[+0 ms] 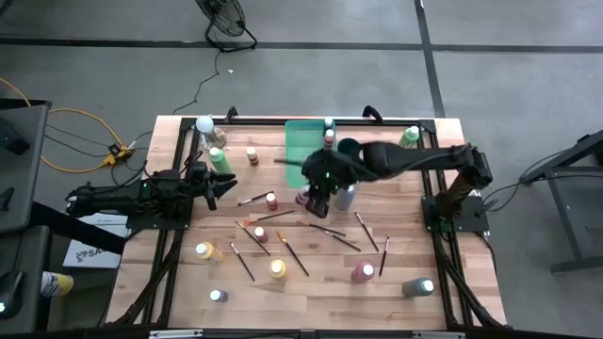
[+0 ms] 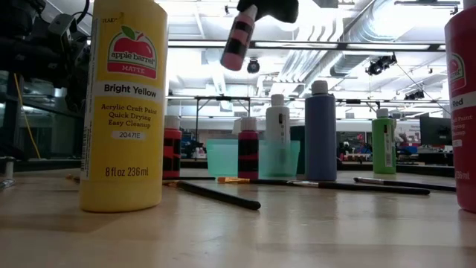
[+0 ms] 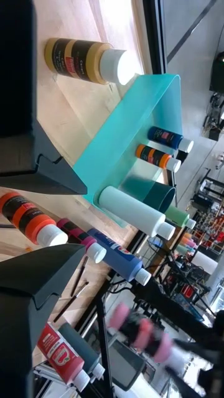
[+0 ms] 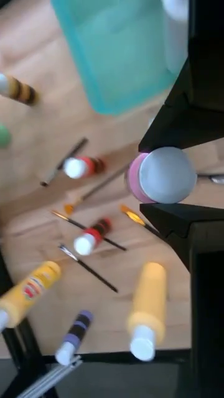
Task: Pick & Place Paint Supplies
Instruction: Put the light pink paint bottle into the green bin
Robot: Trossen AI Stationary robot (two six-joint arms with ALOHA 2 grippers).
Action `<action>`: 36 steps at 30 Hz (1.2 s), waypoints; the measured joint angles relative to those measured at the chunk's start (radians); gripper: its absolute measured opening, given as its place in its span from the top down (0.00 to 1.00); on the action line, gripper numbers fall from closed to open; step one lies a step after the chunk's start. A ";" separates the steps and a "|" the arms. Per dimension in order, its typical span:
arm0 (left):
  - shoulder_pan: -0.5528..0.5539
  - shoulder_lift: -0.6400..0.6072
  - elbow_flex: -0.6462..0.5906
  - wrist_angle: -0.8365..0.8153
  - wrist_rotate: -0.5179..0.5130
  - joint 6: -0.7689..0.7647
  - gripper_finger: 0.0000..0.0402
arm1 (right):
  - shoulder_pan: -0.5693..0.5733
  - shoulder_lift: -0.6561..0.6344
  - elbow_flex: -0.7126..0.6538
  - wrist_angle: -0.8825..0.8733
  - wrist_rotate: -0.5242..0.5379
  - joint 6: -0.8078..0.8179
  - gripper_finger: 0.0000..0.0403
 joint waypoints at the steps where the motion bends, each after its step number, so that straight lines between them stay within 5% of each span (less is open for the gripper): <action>1: 0.000 0.000 0.000 0.000 0.000 0.000 0.66 | -0.017 0.000 0.010 -0.001 0.000 -0.025 0.72; 22: 0.000 0.000 0.000 0.000 0.000 0.000 0.66 | -0.418 0.021 0.048 -0.007 0.078 -0.303 0.71; 36: 0.000 0.000 0.000 0.000 0.000 0.000 0.66 | -0.574 0.240 0.048 0.091 0.077 -0.038 0.70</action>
